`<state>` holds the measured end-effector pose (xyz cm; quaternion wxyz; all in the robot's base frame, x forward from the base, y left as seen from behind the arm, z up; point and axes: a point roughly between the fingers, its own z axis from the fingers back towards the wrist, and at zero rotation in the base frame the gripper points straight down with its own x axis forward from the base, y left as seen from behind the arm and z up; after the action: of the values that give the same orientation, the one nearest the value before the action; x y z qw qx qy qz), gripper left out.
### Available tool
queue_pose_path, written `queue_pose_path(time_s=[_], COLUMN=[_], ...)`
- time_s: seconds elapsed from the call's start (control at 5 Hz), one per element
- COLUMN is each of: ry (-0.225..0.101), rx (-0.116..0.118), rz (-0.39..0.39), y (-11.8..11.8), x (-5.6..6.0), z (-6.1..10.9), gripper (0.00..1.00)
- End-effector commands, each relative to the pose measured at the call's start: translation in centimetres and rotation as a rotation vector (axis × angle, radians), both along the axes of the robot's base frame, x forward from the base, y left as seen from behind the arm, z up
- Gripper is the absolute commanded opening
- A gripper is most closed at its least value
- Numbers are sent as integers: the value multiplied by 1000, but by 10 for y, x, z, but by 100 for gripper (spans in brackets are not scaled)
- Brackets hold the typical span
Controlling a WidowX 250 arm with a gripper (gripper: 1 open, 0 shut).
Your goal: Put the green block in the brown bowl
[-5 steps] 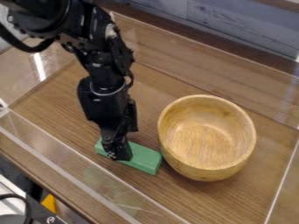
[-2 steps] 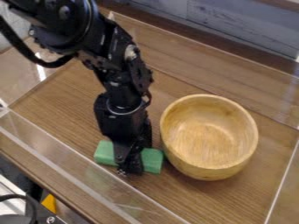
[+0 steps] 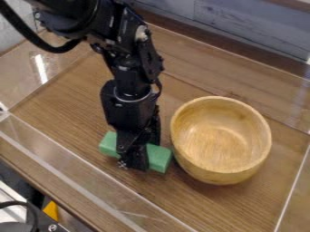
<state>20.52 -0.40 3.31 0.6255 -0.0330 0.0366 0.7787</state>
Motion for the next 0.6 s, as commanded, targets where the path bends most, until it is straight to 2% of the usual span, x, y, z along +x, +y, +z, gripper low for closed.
queue_pose_path(time_s=[0.0,0.2,0.4], ry=[-53,-52,-52], rx=[-2,-6,-6], rz=[-90,-172,-132], y=[7,12,9], x=[3,-4,1], z=[15,17,13], gripper=[0,0,0])
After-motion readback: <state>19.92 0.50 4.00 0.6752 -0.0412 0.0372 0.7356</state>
